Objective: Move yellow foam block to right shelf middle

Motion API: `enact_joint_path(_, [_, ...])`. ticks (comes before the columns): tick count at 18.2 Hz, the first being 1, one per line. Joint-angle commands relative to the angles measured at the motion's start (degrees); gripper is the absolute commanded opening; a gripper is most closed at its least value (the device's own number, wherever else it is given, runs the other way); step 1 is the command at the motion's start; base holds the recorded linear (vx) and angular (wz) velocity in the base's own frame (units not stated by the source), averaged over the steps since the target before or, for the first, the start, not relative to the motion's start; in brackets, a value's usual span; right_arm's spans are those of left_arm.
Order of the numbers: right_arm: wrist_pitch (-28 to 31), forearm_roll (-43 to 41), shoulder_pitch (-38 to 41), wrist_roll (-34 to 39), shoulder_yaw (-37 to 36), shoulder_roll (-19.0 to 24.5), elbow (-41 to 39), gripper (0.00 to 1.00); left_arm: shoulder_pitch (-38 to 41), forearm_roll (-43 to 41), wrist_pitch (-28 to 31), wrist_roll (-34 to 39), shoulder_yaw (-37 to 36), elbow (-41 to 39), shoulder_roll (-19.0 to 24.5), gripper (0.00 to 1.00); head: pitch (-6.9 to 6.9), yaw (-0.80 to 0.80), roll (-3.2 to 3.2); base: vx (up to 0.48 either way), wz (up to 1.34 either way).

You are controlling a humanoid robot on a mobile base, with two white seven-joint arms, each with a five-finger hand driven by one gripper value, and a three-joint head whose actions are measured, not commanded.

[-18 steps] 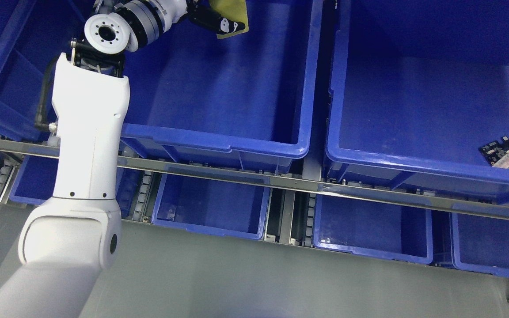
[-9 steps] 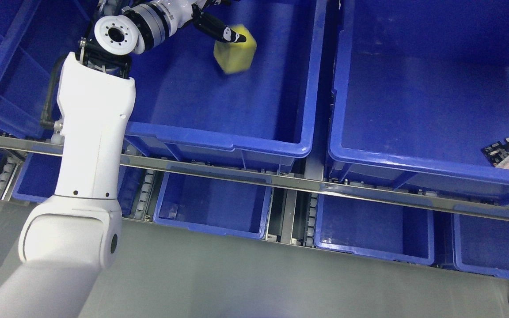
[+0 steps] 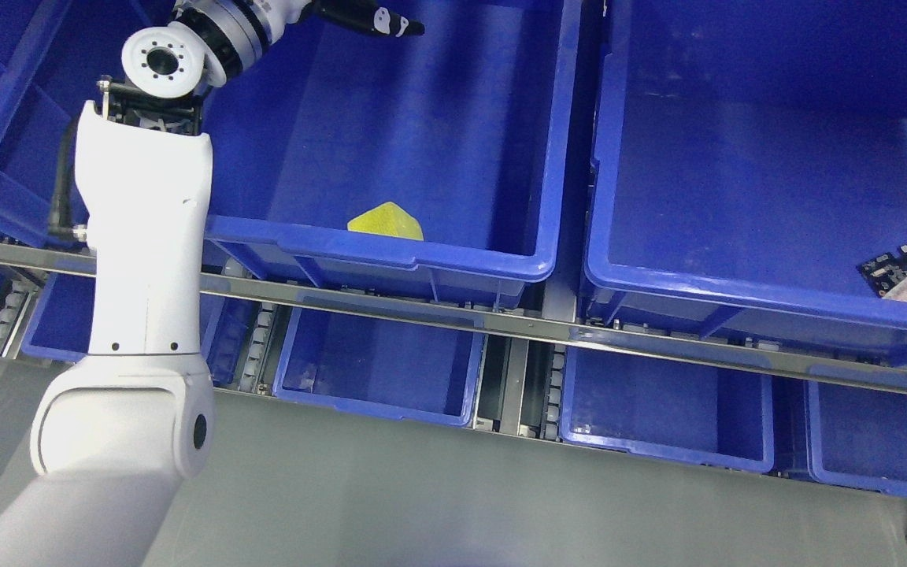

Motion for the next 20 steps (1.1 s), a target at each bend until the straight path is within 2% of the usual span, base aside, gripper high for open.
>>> enact_joint_path(1, [-0.02, 0.18, 0.09, 0.02, 0.00, -1.00, -1.00, 1.00, 1.57, 3.95, -0.38, 9.47, 10.26, -6.63, 1.00, 0.99, 0.00, 0.00, 0.00, 0.000, 0.00])
enact_joint_path(4, [-0.02, 0.18, 0.09, 0.02, 0.00, -1.00, -1.00, 1.00, 6.13, 4.21, -2.56, 14.94, 8.50, -10.69, 1.00, 1.00, 0.00, 0.00, 0.00, 0.000, 0.00])
enact_joint_path(8, [-0.02, 0.18, 0.09, 0.02, 0.00, -1.00, -1.00, 1.00, 10.53, 7.09, -12.58, 18.62, 8.50, -12.27, 1.00, 1.00, 0.00, 0.00, 0.00, 0.000, 0.00])
enact_joint_path(11, [-0.02, 0.18, 0.09, 0.02, 0.00, -1.00, -1.00, 1.00, 11.59, 13.15, -13.82, 31.25, 8.24, -12.36, 1.00, 1.00, 0.00, 0.00, 0.00, 0.000, 0.00])
enact_joint_path(12, [-0.02, 0.18, 0.09, 0.02, 0.00, -1.00, -1.00, 1.00, 13.07, 15.61, -14.52, 33.30, 8.15, -12.71, 1.00, 1.00, 0.00, 0.00, 0.00, 0.000, 0.00])
enact_joint_path(15, [-0.02, 0.18, 0.09, 0.02, 0.00, -1.00, -1.00, 1.00, 18.60, 19.41, -16.02, 33.58, 7.36, -17.09, 1.00, 1.00, 0.00, 0.00, 0.00, 0.000, 0.00])
enact_joint_path(18, [-0.02, 0.18, 0.09, 0.02, 0.00, -1.00, -1.00, 1.00, 25.19, 19.94, -16.11, 33.58, 4.90, -22.37, 1.00, 1.00, 0.00, 0.00, 0.00, 0.000, 0.00])
enact_joint_path(20, [-0.02, 0.18, 0.09, 0.02, 0.00, -1.00, -1.00, 1.00, 28.81, 20.03, -16.02, 33.58, 3.58, -23.09, 1.00, 1.00, 0.00, 0.00, 0.00, 0.000, 0.00])
